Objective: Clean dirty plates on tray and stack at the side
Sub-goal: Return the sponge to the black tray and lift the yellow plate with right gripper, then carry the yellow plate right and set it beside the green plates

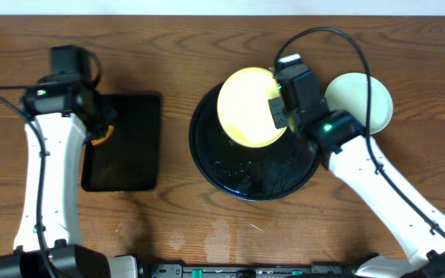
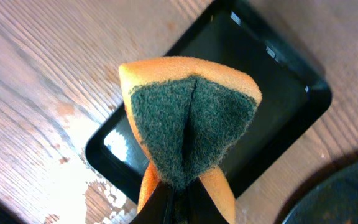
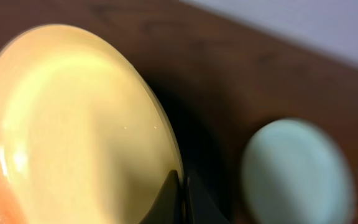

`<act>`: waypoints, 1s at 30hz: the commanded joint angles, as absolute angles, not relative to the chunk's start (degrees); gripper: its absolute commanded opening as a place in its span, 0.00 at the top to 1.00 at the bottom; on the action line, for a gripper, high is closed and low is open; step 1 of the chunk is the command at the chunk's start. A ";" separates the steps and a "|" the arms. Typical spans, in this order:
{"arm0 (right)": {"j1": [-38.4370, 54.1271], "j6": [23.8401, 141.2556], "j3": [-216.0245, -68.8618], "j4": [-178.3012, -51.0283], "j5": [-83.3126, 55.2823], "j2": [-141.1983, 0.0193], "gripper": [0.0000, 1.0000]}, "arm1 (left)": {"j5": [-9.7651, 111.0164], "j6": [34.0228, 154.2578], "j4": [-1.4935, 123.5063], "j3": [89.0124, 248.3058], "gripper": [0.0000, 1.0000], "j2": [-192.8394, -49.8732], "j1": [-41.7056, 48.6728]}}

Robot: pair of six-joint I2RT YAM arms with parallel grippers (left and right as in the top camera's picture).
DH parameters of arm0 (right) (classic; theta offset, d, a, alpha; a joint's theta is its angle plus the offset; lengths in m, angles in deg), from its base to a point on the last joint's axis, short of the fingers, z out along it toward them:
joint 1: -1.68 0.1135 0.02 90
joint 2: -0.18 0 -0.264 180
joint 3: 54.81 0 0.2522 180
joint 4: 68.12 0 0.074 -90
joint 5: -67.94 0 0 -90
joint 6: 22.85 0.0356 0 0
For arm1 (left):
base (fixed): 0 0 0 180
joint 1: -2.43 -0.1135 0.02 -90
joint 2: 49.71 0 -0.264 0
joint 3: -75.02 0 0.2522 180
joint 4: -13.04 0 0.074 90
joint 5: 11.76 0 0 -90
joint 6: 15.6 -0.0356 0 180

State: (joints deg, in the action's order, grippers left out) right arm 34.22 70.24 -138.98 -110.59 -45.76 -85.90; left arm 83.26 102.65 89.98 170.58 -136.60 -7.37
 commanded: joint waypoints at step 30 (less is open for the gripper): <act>45.01 42.05 -139.39 -92.08 -88.65 -85.14 0.99 | 74.36 97.32 90.83 169.36 0.92 -140.69 -12.13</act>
State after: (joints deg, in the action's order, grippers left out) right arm 47.83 23.97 -139.00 -86.55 -89.04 -85.88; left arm 74.23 98.15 90.50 169.69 -140.36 -11.87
